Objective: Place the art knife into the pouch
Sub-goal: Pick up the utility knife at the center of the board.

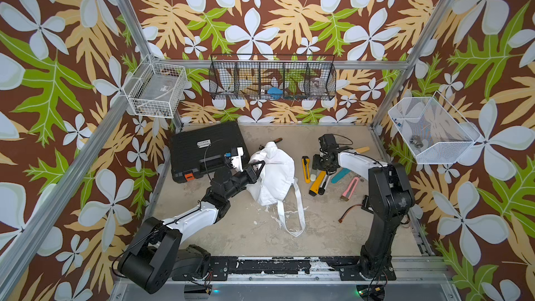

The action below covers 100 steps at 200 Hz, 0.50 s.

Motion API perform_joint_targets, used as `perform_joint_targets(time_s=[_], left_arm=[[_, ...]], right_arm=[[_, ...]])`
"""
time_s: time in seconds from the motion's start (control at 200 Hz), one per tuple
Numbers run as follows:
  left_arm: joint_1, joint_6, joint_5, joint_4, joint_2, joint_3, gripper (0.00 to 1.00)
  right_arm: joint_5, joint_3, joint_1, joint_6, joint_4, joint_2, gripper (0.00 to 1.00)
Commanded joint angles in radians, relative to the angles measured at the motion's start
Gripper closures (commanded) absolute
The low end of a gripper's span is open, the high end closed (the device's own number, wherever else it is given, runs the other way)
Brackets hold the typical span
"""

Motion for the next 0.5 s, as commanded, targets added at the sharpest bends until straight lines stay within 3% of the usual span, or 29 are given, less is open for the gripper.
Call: perform_joint_targets(time_s=[0.0,0.311,0.406,0.496], left_arm=[[0.002,-0.002,0.022,0.064,-0.001,-0.001,1.0],[0.002,-0.009,0.037,0.079,0.002,0.001,1.0],[0.002,-0.009,0.037,0.077,0.001,0.001,1.0],[0.002,-0.008,0.037,0.076,0.004,0.001,1.0]], right_arm=[[-0.031,0.026,-0.004,-0.023,-0.018,0.026,0.44],[-0.028,0.067,-0.002,-0.035,-0.039,0.086,0.46],[-0.011,0.063,0.01,-0.041,-0.038,0.098,0.53],[-0.002,0.073,0.022,-0.052,-0.05,0.112,0.65]])
